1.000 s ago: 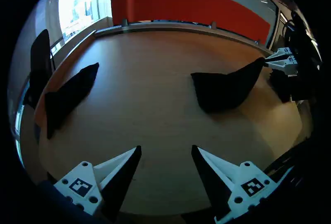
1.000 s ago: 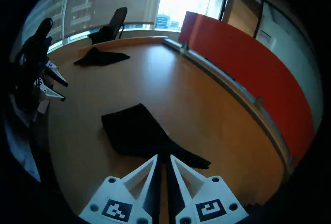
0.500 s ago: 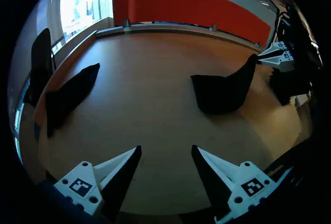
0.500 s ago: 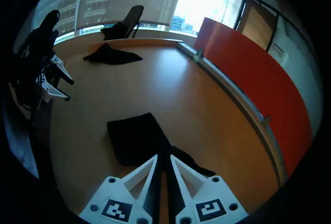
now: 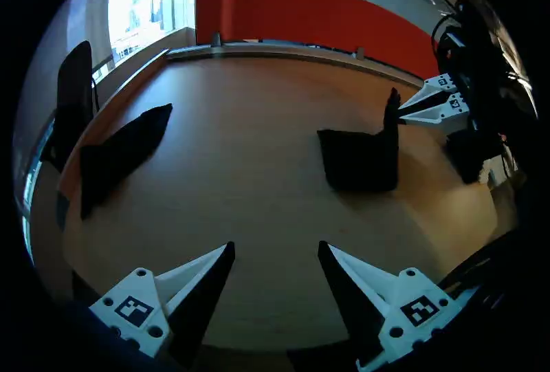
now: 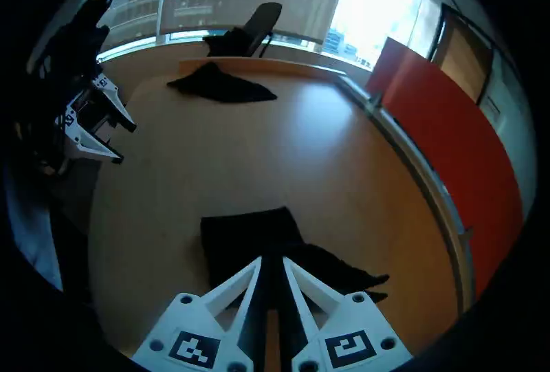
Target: Fold towel
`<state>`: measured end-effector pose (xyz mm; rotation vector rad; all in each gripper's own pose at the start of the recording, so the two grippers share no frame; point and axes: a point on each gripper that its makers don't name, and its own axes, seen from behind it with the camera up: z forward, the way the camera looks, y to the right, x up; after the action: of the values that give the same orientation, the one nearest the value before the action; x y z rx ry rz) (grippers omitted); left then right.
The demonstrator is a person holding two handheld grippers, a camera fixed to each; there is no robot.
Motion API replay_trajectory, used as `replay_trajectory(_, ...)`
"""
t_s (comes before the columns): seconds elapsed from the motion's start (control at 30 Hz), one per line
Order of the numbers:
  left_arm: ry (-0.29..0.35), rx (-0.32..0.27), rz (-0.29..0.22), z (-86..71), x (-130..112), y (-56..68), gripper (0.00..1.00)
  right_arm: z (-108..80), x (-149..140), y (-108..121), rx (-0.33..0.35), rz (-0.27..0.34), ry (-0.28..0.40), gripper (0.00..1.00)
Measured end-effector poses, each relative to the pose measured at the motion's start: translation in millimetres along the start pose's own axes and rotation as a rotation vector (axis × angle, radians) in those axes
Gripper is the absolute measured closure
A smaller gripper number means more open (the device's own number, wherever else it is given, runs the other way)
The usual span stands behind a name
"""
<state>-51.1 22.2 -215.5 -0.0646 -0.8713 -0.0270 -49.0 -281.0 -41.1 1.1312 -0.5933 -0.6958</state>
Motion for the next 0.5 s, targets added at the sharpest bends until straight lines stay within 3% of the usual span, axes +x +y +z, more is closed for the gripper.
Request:
replay_trajectory(0.3,0.014,0.028,-0.044,-13.3,-0.7,-8.2,0.1,41.4,3.8,-24.0,0.082,-0.016,-0.029,0.94)
replay_trajectory(0.5,0.023,0.037,-0.058,-16.5,-0.6,-10.7,0.1,52.1,0.7,-31.0,0.106,-0.004,-0.044,0.94)
